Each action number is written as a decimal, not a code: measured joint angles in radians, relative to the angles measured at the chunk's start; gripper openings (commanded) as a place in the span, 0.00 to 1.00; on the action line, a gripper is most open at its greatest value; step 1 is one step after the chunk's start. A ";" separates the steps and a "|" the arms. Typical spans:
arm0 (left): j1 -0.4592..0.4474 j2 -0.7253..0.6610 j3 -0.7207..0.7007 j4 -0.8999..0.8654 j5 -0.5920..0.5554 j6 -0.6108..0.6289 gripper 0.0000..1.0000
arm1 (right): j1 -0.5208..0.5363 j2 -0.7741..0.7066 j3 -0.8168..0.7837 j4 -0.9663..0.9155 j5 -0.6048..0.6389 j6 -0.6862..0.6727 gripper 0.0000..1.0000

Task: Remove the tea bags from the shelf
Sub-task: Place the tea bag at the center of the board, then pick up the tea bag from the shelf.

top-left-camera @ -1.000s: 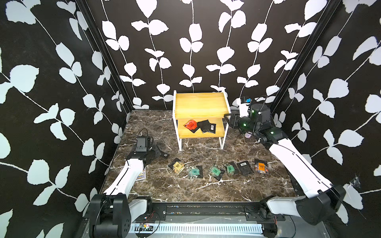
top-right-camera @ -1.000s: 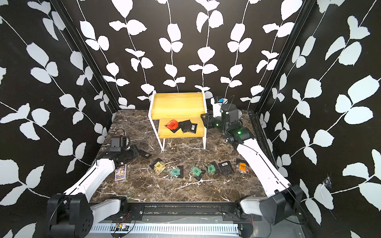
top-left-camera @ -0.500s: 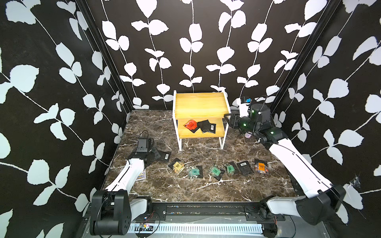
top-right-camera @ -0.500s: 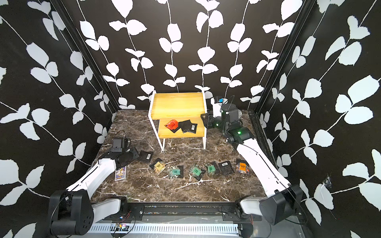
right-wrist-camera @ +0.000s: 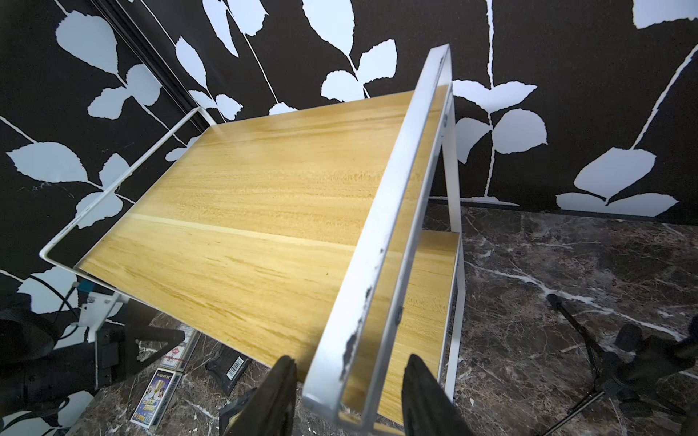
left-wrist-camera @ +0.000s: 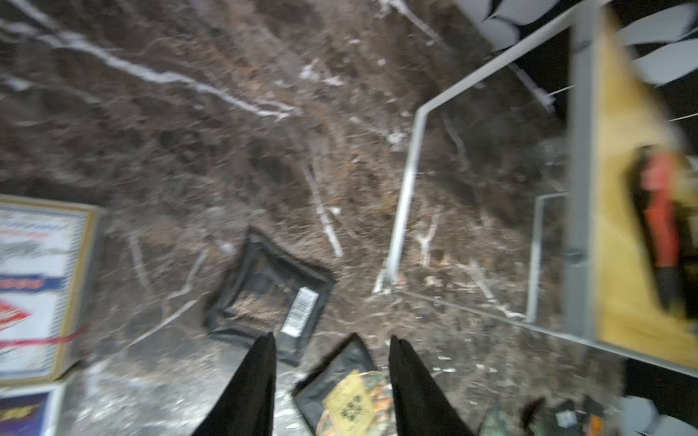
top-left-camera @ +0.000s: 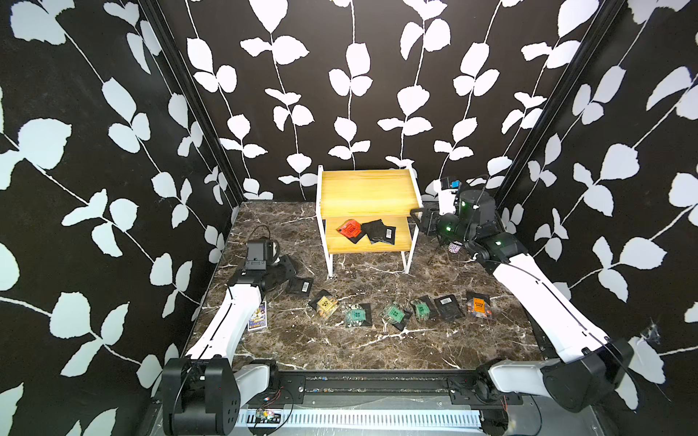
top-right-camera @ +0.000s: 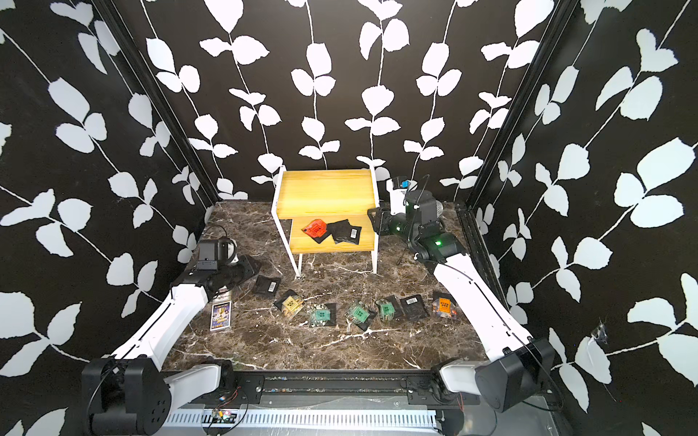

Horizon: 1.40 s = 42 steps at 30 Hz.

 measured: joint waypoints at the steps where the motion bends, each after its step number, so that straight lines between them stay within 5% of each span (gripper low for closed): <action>1: 0.000 0.011 0.014 0.002 0.024 0.000 0.48 | 0.000 0.000 0.000 0.000 0.000 0.000 0.47; 22: -0.019 0.322 0.312 0.106 0.327 -0.044 0.68 | 0.000 -0.001 0.001 -0.008 0.005 0.005 0.44; 42: -0.161 0.636 0.565 0.129 0.434 -0.057 0.69 | 0.000 -0.001 0.001 -0.008 0.011 0.010 0.44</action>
